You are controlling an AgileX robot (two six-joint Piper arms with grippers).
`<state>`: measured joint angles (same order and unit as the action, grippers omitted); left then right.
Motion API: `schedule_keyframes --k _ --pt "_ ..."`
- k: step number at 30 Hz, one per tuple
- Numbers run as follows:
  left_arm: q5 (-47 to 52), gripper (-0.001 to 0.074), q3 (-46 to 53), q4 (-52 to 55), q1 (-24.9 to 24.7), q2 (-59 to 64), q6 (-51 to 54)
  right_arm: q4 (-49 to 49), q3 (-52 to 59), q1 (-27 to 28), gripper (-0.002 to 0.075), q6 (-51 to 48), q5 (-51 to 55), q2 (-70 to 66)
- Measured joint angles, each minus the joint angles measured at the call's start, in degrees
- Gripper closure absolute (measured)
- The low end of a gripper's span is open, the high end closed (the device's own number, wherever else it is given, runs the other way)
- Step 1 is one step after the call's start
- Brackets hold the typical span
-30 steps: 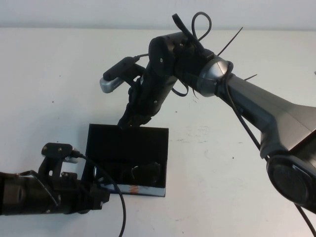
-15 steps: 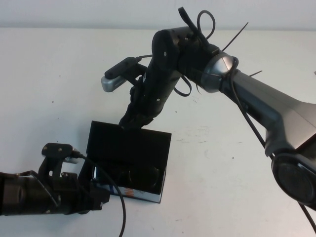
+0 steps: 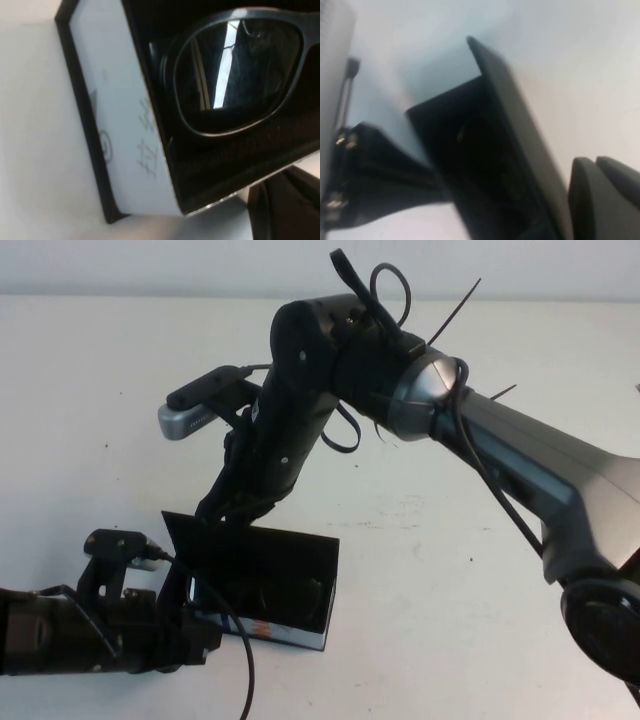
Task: Return glasses to glasses case
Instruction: Close the glasses case
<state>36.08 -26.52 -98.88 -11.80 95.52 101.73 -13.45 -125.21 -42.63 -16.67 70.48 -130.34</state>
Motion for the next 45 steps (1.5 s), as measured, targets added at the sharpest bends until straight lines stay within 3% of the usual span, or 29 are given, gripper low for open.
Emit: schedule_keyframes --k 16,23,38,45 --pt "-0.11 0.0736 0.00 0.25 0.00 -0.10 0.12 -1.40 10.47 -1.43 0.0739 3.21 0.14 3.55" --pt "-0.86 0.0736 0.00 5.51 0.00 -1.96 -2.92 -1.40 10.72 -1.43 0.0739 3.21 0.03 3.55" --pt "-1.97 0.0736 0.00 29.47 0.00 -20.29 -30.54 -2.97 10.92 -1.43 0.0739 3.21 0.03 3.55" --pt "-1.45 0.0736 0.00 32.02 0.00 -27.26 -33.87 -3.94 10.92 -2.65 0.0739 3.21 0.03 3.55"
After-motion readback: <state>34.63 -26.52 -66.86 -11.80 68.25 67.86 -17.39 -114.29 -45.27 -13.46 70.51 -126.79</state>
